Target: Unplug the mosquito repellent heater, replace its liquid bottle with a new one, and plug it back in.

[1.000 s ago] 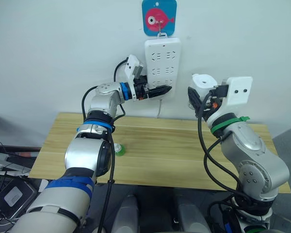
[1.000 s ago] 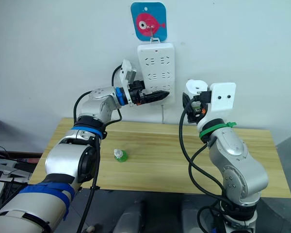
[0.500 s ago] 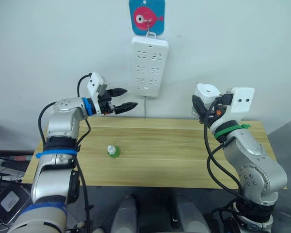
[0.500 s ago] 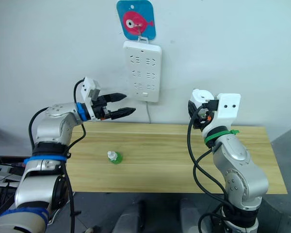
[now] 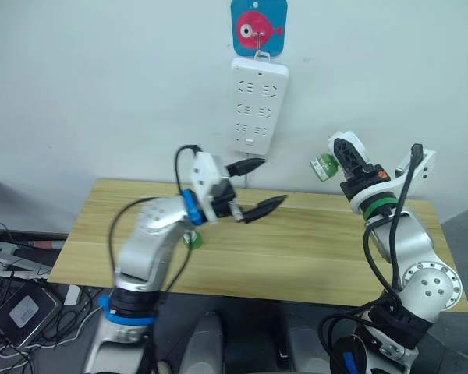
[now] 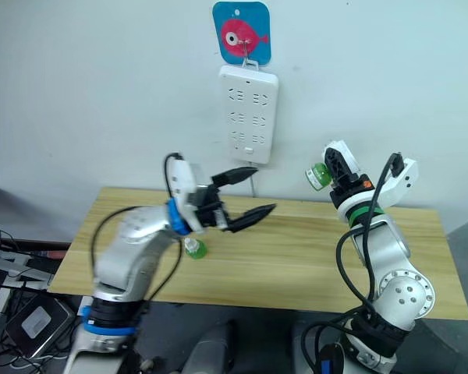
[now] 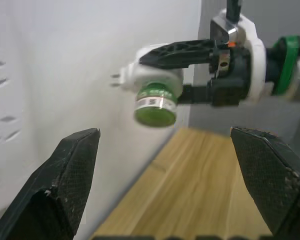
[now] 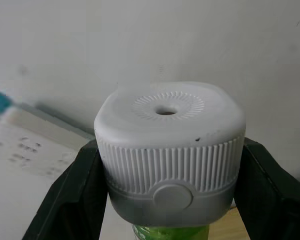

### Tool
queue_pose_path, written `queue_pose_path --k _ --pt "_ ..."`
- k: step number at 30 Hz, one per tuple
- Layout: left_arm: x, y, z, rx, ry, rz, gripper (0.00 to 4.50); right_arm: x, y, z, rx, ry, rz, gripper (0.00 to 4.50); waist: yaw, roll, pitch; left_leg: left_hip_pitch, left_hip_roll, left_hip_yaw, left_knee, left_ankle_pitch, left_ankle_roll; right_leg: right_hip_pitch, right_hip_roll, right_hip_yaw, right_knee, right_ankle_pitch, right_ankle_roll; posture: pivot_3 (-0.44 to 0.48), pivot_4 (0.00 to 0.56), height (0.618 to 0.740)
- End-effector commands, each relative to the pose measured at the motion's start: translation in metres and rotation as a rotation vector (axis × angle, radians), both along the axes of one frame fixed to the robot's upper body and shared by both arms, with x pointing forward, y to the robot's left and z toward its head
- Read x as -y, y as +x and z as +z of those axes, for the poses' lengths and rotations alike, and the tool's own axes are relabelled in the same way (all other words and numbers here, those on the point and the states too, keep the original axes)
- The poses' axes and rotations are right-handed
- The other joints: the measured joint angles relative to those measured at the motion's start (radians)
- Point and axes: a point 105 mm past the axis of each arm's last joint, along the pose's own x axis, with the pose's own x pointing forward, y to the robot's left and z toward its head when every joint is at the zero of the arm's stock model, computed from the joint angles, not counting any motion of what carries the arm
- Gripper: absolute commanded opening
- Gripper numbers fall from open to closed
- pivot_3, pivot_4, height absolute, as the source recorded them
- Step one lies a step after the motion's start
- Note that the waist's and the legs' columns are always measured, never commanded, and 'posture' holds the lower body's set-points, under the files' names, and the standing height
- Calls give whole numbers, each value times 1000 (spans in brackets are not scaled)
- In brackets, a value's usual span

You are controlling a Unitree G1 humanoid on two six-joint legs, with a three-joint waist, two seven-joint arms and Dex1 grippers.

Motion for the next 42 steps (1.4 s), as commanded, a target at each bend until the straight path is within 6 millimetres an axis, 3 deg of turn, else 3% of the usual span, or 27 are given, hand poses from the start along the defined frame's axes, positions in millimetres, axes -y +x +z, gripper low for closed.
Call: queue_pose_path --k 1,12,22,25,30,37,42 --pt "13 2 4 58 -32 34 4463 -9 -11 10 30 103 72 2967 -8 0 0 0 0 0 0 0 0 0 1 0 0 0 0 62 243 740" --pt "43 15 10 75 -141 78 4463 -21 -19 14 13 132 138 2967 -11 0 0 0 1 0 0 0 1 0 9 1 0 0 0 35 249 740" --pt "44 22 12 81 -155 94 4463 -24 -21 17 22 127 158 2967 -11 0 0 0 2 0 0 0 1 0 10 1 0 0 0 29 250 740" --pt "46 21 13 85 -156 86 3850 -26 -22 17 24 120 168 2967 -11 0 0 0 2 0 0 0 0 0 10 2 0 0 0 29 248 740" --pt "47 21 14 83 -154 78 2349 -27 -23 17 23 118 169 2967 -11 0 0 0 2 0 0 0 0 0 10 2 0 0 0 29 249 740" --pt "44 21 14 86 -146 69 2339 -28 -23 16 23 99 176 2967 -11 0 0 0 2 0 0 0 0 0 10 2 0 0 0 24 249 740" --pt "40 18 14 114 -96 1 2339 -28 -26 16 16 42 283 4471 -11 0 0 0 2 0 0 0 0 0 10 2 -1 0 0 15 253 740"
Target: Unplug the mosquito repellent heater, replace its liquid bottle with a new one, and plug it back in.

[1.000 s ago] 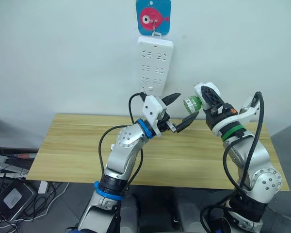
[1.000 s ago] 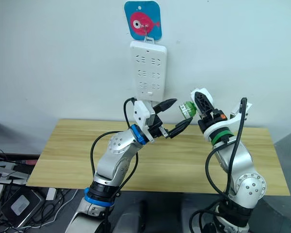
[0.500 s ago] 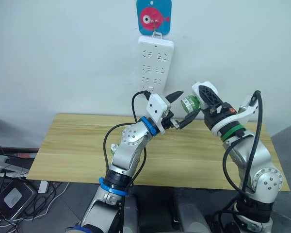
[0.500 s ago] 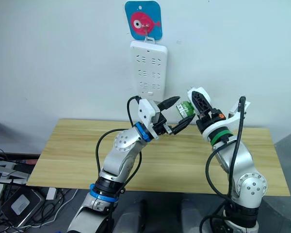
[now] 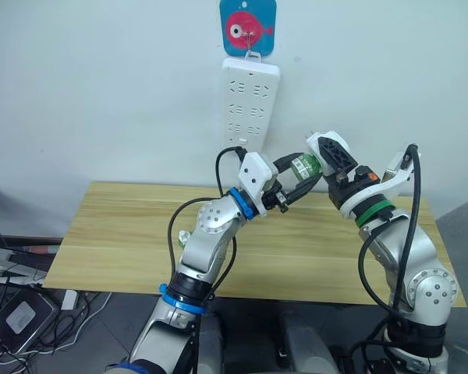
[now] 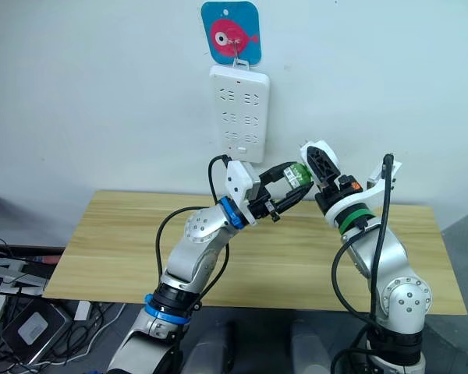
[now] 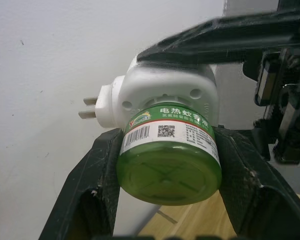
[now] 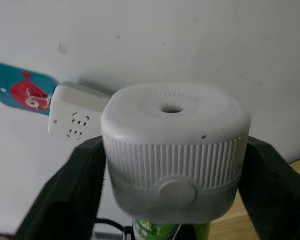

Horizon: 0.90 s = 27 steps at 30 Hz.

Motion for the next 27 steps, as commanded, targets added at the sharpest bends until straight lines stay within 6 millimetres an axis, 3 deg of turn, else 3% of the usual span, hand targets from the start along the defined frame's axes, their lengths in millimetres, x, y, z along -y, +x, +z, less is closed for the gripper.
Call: queue_pose_path --k 1,9,15,21,27 --pt "-3 -8 14 77 20 -82 2339 -2 -12 10 46 -29 130 4471 0 0 0 0 0 0 0 0 0 0 0 0 0 0 0 9 253 740" --pt "-5 -27 5 149 165 -322 2339 10 -9 3 87 -98 382 4471 0 -1 1 0 -1 0 0 0 0 1 1 0 -1 0 0 5 264 740" --pt "-8 -28 0 209 252 -399 2339 22 -24 -3 95 -232 680 4471 3 -1 1 0 0 0 0 0 1 1 1 0 -2 0 0 19 266 740" --pt "-12 -26 1 242 276 -425 2339 42 -32 -1 54 -269 779 4471 4 -3 3 -1 -1 0 0 0 1 1 1 0 -4 0 0 19 266 740" --pt "-12 -35 -6 297 335 -495 2339 47 -40 -1 14 -297 854 4471 4 -3 3 -1 -1 0 0 0 1 1 2 0 -4 0 0 15 253 740"
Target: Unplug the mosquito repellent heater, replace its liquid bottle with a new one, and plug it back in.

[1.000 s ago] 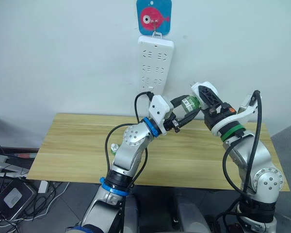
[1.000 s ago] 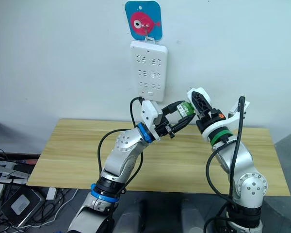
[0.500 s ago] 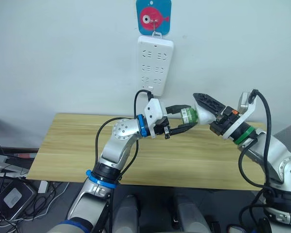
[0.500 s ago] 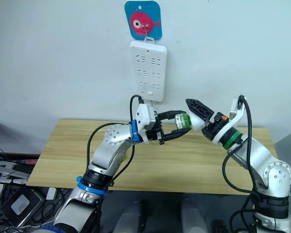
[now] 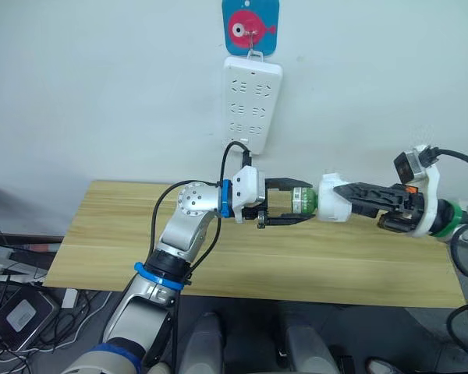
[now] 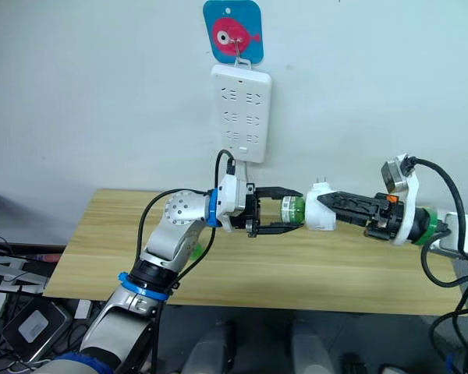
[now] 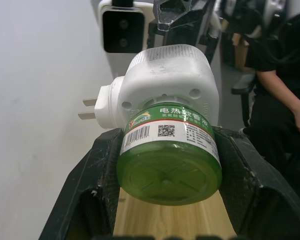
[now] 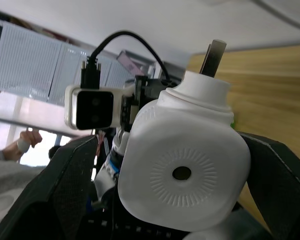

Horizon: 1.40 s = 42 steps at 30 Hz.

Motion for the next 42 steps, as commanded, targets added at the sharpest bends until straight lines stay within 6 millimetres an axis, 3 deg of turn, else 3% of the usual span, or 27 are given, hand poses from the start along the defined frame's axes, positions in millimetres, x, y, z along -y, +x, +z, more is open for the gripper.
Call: queue_pose_path --k 1,9,13,16,18,26,29,33,36,39,42 --pt "4 -7 7 66 -1 -49 2339 -2 -6 11 24 24 62 4471 0 0 0 0 0 0 0 0 0 0 0 0 0 0 0 17 253 740" --pt "9 -4 10 86 -19 -29 2339 -10 -13 7 9 14 122 4471 3 -1 0 0 0 0 1 0 0 0 0 0 0 0 0 21 255 740" --pt "9 -4 10 91 -18 -30 2339 -11 -5 9 18 33 89 4471 2 -1 0 0 0 0 1 0 0 0 0 0 0 0 0 28 248 740" --pt "9 -3 10 93 -15 -27 2339 -9 -5 10 16 34 90 3885 3 -1 0 0 0 0 1 0 0 0 0 0 1 0 0 29 246 740" --pt "8 -3 10 93 -13 -26 2339 -8 -7 11 13 34 99 3176 3 -1 0 0 0 0 1 0 0 0 0 0 0 0 0 29 246 740" --pt "9 -6 9 61 -7 -48 2339 -8 -8 9 18 10 90 3091 3 -1 0 0 0 0 2 0 0 0 0 0 1 0 0 22 247 740" --pt "6 -3 10 -200 6 -51 2339 -13 -16 7 38 -46 109 3091 2 -1 0 0 1 0 2 0 0 0 0 0 1 0 0 23 248 740" --pt "-4 -2 -7 -799 134 -60 2339 -19 -25 0 45 -137 134 3091 -2 -1 1 0 1 -2 2 0 0 0 0 -1 2 0 0 28 253 740" --pt "-10 -5 -11 -1101 199 -102 2339 -20 -23 -3 36 -141 119 3091 -3 -2 1 0 1 -2 3 0 0 0 1 -1 2 0 1 33 252 740" --pt "-11 -3 -3 -1275 185 -143 2339 -20 -20 -1 39 -134 113 3091 -3 -3 2 0 0 -2 4 0 0 0 2 -1 3 0 1 33 257 740" --pt "-11 -3 3 -1271 170 -167 3351 -20 -19 -1 41 -131 112 3091 -3 -3 2 0 1 -2 4 0 0 0 2 -1 3 0 1 32 257 740"
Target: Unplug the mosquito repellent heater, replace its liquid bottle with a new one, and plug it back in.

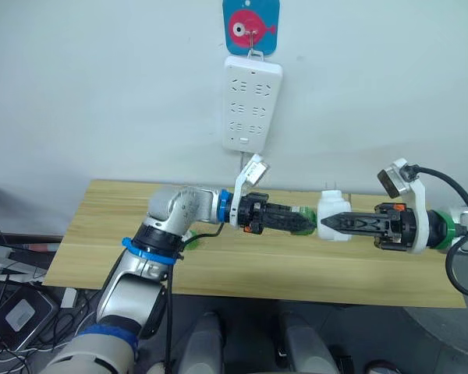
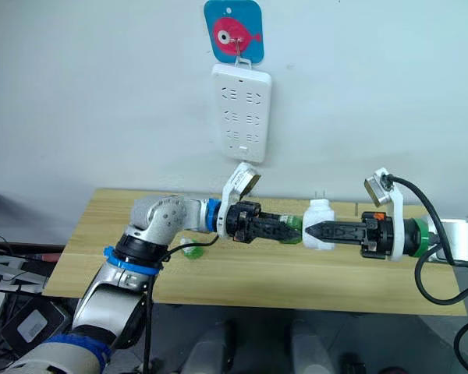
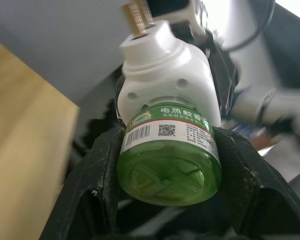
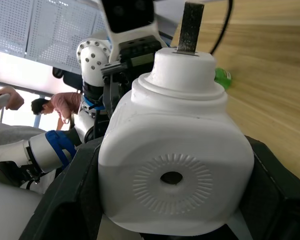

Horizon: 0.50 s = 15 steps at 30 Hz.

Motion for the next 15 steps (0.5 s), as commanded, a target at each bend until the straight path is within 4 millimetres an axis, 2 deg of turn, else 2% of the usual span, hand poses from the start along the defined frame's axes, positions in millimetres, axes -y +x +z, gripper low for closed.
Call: queue_pose_path --k 1,3,4,7,10,13,15 --pt "-7 2 10 4 -46 9 3644 -2 -3 11 39 11 16 3091 0 0 0 0 0 0 0 0 0 0 0 1 0 0 0 32 257 740" --pt "-9 6 14 30 -63 26 4291 -1 -2 11 37 21 10 3091 1 0 0 0 1 0 0 0 0 0 0 0 0 0 0 29 257 740" --pt "-11 8 15 54 -63 40 4470 -1 -1 11 36 26 8 3091 2 0 0 0 1 0 0 0 0 0 0 0 0 0 0 29 257 740" --pt "-18 19 19 170 -61 90 4470 1 -1 13 39 40 8 3091 2 0 0 0 1 0 0 0 0 0 -1 0 0 0 0 29 257 740" --pt "-32 24 32 332 -78 114 4470 3 2 15 35 57 -3 3091 2 0 0 0 1 1 0 0 0 0 -1 1 0 0 0 26 257 740" --pt "-43 12 43 561 -86 64 4470 7 4 17 29 82 -11 3091 1 0 1 0 1 1 0 0 0 0 -1 0 0 0 0 30 259 740" --pt "-46 -4 37 859 -63 -21 4470 10 9 20 24 105 -23 3091 2 0 1 0 2 1 -1 0 0 0 -1 1 -1 0 0 30 259 740"
